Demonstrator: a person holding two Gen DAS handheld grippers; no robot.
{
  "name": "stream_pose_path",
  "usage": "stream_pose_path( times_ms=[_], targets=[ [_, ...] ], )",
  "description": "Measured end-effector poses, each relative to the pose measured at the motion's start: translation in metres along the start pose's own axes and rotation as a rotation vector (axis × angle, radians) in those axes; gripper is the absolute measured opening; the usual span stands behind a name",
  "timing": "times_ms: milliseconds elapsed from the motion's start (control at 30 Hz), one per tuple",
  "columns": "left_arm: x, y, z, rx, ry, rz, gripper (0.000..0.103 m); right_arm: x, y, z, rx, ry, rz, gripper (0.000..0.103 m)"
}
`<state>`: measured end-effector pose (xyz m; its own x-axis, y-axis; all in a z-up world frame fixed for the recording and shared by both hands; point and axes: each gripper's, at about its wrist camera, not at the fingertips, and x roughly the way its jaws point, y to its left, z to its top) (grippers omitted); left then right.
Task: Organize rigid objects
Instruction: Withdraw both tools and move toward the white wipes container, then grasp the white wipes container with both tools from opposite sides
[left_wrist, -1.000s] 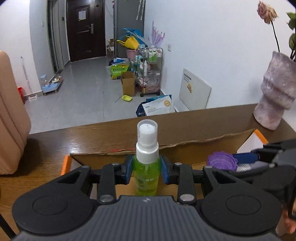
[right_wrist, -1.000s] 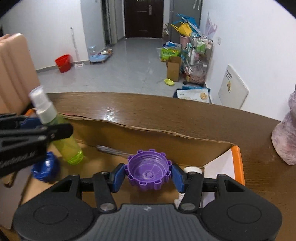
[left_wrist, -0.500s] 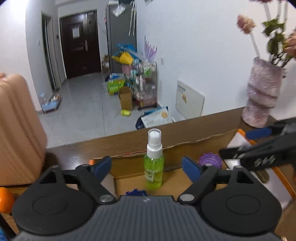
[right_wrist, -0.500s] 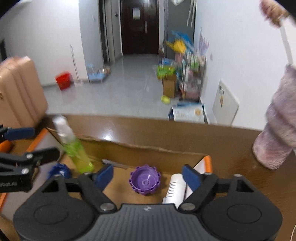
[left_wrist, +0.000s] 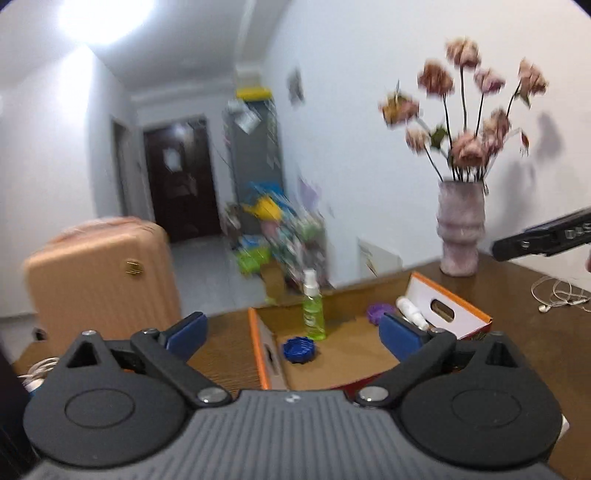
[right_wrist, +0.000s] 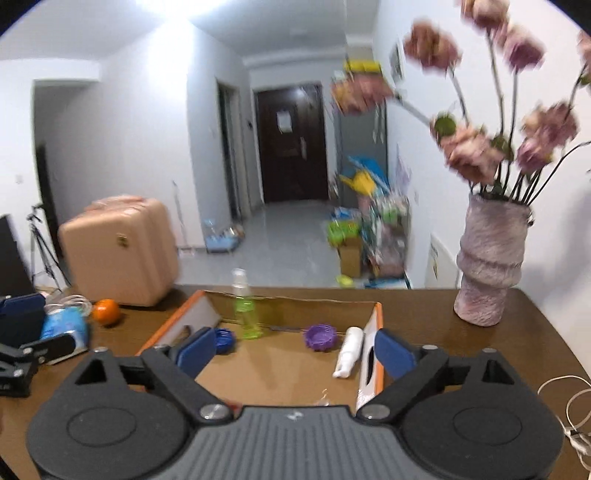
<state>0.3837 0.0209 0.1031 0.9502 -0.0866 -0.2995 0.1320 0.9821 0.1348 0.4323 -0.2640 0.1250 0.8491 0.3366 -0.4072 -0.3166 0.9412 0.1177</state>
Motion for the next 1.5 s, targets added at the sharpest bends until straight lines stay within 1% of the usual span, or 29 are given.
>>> stream_pose_path(
  times_ms=[67,133,233,333,400,433,500,533,600,667,767,867,933,1000,1033,1133,1267,1400,1467,1500],
  targets=[
    [-0.035,-0.011,-0.017,0.008,-0.052,0.042,0.103,-0.026,0.007,-0.018,0.017,-0.019,0.028,0.094],
    [-0.063,-0.019,-0.032,-0.001,-0.089,0.065,0.103,-0.05,0.016,-0.039,0.035,-0.035,0.042,0.094],
    [-0.107,-0.026,-0.057,-0.059,-0.11,0.089,0.103,-0.081,0.032,-0.077,0.039,-0.039,0.023,0.101],
    [-0.143,-0.026,-0.084,-0.137,-0.109,0.123,0.103,-0.112,0.05,-0.123,0.034,-0.048,-0.022,0.101],
    [-0.158,-0.028,-0.102,-0.178,-0.086,0.134,0.103,-0.13,0.06,-0.154,0.027,-0.056,-0.048,0.102],
    [-0.162,-0.03,-0.11,-0.184,-0.066,0.132,0.103,-0.139,0.063,-0.168,0.036,-0.055,-0.057,0.102],
    [-0.17,-0.034,-0.12,-0.154,-0.035,0.128,0.103,-0.148,0.066,-0.19,0.053,-0.028,-0.052,0.103],
    [-0.174,-0.038,-0.124,-0.135,-0.036,0.133,0.103,-0.151,0.067,-0.197,0.055,-0.007,-0.05,0.103],
    [-0.18,-0.043,-0.132,-0.129,-0.045,0.131,0.103,-0.155,0.069,-0.206,0.044,0.018,-0.074,0.103],
    [-0.18,-0.047,-0.138,-0.137,-0.028,0.115,0.103,-0.158,0.071,-0.213,0.039,0.031,-0.099,0.103],
    [-0.178,-0.052,-0.142,-0.146,-0.012,0.104,0.103,-0.157,0.071,-0.217,0.047,0.049,-0.098,0.103],
    [-0.177,-0.057,-0.14,-0.1,0.011,0.145,0.103,-0.155,0.071,-0.211,0.041,0.065,-0.108,0.103],
    [-0.179,-0.056,-0.139,-0.078,-0.014,0.14,0.103,-0.156,0.072,-0.204,0.031,0.058,-0.123,0.103],
    [-0.176,-0.053,-0.14,-0.105,-0.041,0.119,0.103,-0.159,0.071,-0.203,0.025,0.019,-0.139,0.103],
    [-0.173,-0.053,-0.14,-0.12,-0.036,0.11,0.103,-0.156,0.069,-0.203,0.038,0.017,-0.153,0.103],
    [-0.16,-0.055,-0.139,-0.127,0.007,0.079,0.103,-0.141,0.062,-0.205,0.07,0.035,-0.16,0.103],
    [-0.155,-0.06,-0.141,-0.116,0.002,0.055,0.103,-0.113,0.056,-0.203,0.073,0.056,-0.189,0.102],
    [-0.145,-0.063,-0.146,-0.125,0.026,0.013,0.103,-0.079,0.051,-0.194,0.07,0.067,-0.225,0.101],
    [-0.138,-0.064,-0.145,-0.121,0.045,0.023,0.103,-0.061,0.047,-0.187,0.043,0.078,-0.22,0.096],
    [-0.134,-0.065,-0.143,-0.112,0.059,0.034,0.103,-0.051,0.044,-0.184,0.039,0.08,-0.219,0.096]
  ],
)
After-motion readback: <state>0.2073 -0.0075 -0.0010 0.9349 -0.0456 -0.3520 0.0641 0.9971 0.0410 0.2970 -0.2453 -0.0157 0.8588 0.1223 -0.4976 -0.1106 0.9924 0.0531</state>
